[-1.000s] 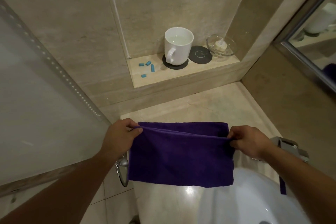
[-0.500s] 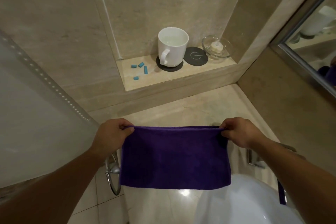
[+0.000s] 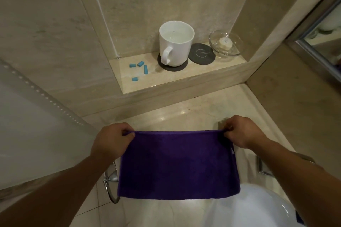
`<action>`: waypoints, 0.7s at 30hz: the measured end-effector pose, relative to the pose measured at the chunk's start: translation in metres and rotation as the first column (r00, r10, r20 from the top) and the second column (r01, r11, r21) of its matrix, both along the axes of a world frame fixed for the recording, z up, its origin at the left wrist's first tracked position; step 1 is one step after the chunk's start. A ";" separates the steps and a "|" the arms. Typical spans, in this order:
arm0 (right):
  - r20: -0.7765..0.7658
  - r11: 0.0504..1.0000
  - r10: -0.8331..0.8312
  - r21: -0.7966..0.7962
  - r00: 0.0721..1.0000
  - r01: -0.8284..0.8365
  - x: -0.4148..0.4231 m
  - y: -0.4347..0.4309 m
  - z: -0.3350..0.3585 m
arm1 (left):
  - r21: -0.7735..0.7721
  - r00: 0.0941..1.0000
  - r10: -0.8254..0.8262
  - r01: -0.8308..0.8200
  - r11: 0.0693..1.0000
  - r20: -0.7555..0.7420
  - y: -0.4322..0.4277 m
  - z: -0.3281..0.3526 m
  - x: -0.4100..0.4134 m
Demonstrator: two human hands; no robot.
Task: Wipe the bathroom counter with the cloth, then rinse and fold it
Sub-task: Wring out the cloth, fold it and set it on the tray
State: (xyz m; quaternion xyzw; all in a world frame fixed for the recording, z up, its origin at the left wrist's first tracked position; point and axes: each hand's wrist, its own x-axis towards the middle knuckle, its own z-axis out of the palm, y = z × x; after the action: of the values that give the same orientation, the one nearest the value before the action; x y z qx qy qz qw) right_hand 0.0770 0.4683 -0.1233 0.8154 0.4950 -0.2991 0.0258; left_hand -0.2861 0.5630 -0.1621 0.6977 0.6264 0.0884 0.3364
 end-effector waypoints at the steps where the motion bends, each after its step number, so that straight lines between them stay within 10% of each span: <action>1: 0.001 1.000 -0.008 0.004 1.000 0.008 0.000 0.001 -0.001 | -0.006 1.000 0.009 -0.010 1.000 -0.013 0.001 0.000 0.001; 21: 0.101 0.990 0.079 -0.121 0.992 -0.066 -0.023 0.001 0.010 | -0.128 0.866 -0.414 0.394 0.910 -0.280 0.025 0.014 0.019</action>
State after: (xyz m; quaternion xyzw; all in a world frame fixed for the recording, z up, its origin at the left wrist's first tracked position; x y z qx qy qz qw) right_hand 0.0541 0.4697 -0.1136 0.8086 0.5039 -0.2830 0.1104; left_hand -0.2670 0.5881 -0.1482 0.8067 0.5129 -0.1121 0.2712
